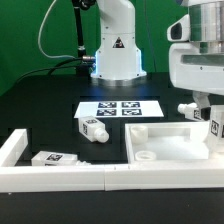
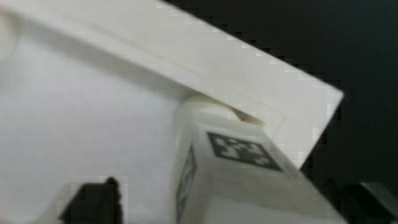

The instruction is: Assemble one leg

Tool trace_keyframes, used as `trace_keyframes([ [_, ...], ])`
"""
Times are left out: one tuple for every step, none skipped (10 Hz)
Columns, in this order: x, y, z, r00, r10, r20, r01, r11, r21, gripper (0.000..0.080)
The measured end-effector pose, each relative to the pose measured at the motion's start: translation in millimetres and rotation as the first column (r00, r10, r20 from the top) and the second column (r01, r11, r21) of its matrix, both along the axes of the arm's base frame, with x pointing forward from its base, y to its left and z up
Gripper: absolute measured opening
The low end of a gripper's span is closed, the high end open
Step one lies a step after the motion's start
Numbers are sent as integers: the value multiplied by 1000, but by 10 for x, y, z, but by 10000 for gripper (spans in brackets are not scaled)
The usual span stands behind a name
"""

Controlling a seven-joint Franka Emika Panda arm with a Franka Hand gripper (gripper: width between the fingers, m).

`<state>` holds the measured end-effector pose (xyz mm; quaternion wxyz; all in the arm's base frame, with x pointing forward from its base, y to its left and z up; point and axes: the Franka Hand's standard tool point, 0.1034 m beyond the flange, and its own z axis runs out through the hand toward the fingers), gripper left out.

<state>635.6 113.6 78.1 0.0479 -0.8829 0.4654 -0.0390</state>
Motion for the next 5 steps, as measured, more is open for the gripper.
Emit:
trace_keyframes([
  [5,1,-2,985,170,3,-170,985,-29,635],
  [-9,2,-15,965,263,-5,-263,964,-38,635],
  [-6,-1,-14,951,310,-3,-310,950,-43,647],
  [-7,-2,-15,927,376,-3,-375,925,-51,647],
  [-8,3,-15,901,434,-4,-434,899,-58,648],
])
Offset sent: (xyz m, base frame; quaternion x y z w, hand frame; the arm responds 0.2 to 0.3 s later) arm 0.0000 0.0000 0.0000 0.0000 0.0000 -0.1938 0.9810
